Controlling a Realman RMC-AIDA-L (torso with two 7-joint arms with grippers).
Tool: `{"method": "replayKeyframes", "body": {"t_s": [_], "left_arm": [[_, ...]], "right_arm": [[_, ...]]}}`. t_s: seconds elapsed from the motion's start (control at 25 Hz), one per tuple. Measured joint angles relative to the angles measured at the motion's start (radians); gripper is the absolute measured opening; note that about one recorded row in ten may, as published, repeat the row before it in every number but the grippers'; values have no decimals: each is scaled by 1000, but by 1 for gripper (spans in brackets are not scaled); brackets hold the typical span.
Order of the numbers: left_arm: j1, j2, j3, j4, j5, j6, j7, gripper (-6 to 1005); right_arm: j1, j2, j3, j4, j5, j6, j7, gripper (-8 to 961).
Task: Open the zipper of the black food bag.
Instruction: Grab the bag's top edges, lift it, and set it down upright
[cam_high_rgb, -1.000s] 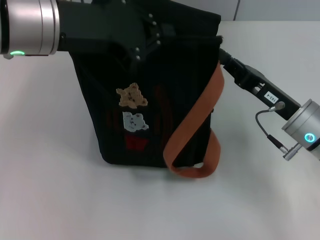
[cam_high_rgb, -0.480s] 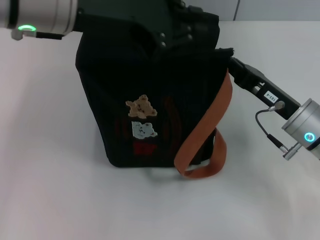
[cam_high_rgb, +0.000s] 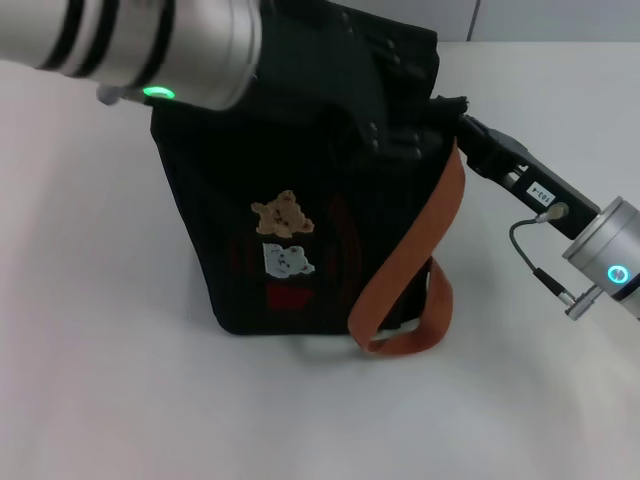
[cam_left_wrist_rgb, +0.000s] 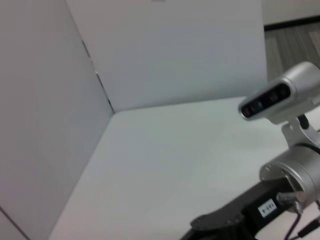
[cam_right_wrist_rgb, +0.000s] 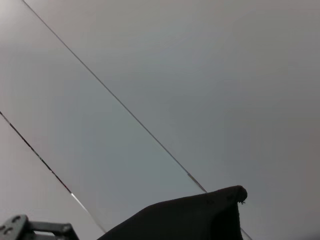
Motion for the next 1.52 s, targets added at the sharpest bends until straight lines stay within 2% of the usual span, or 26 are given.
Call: {"method": "replayKeyframes", "body": {"t_s": [0.04,0.24,0.68,0.76,1.52], "left_arm": [[-1,0,10,-3,9,-6,-3,526],[6,-1,35,-16,38,-36,-2,509],[24,0,51,-22,40,-55,24,266],[30,0,51,-22,39,-63,30,196],[94,6,2,-16,35,-122,57,190]], "right_arm": [[0,0,0,1,-1,0,0,11],[-1,1,0,2,-2,0,0,10],[-5,2,0,6,-6,-3,2,9],[-12,2,0,8,-3,-14,17,9],[-44,2,39,5,1,-68,97,7]]}}
